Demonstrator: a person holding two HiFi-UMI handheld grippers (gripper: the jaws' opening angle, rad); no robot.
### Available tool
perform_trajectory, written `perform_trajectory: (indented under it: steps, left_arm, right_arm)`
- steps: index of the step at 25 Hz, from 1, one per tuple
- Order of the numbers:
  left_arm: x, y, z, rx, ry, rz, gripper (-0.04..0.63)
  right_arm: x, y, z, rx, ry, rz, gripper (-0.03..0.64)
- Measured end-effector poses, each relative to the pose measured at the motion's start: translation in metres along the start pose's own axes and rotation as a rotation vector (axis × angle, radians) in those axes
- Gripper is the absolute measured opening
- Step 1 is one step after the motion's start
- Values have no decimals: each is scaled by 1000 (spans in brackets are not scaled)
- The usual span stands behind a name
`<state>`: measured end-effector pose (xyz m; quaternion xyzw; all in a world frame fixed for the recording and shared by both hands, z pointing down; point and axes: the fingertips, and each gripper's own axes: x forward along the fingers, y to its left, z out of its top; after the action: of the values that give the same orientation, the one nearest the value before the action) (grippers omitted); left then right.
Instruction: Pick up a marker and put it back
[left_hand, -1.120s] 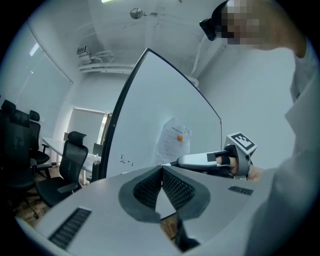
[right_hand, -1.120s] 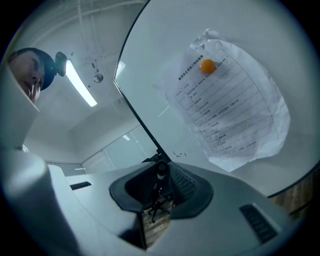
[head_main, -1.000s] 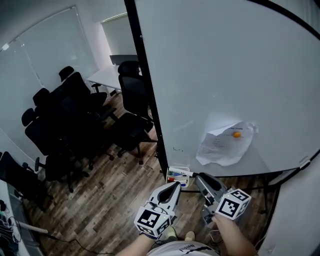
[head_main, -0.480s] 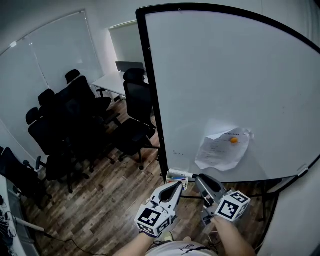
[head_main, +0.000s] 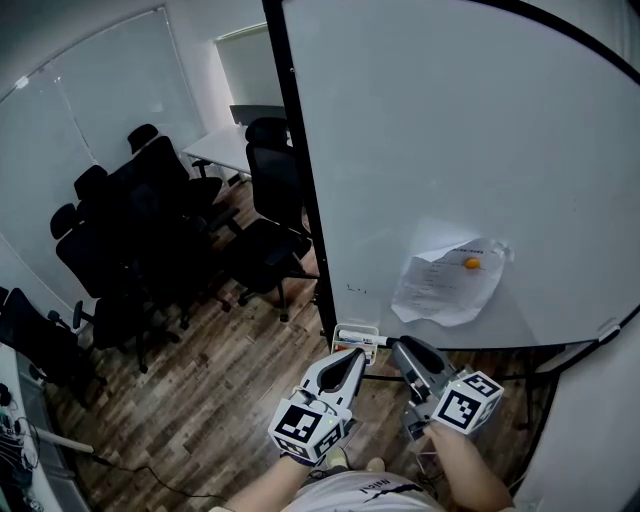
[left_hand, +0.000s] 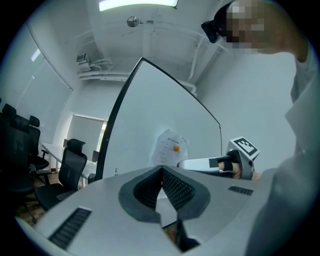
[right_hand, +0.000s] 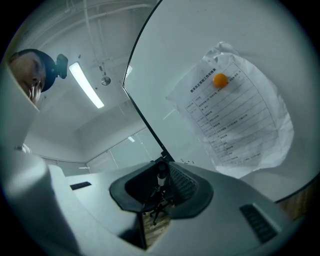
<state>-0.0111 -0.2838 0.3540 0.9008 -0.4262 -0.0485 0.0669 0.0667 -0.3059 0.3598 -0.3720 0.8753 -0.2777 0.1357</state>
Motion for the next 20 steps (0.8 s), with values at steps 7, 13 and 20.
perform_trajectory:
  steps: [7, 13, 20]
  left_arm:
    - [0, 6, -8, -2, 11, 12, 11]
    - [-1, 19, -20, -9, 28, 34, 11]
    - [-7, 42, -41, -35, 66, 70, 11]
  right_arm:
    - [1, -7, -5, 2, 6, -21, 86]
    - [7, -20, -18, 15, 26, -54, 86]
    - [16, -50, -44, 34, 59, -123, 84]
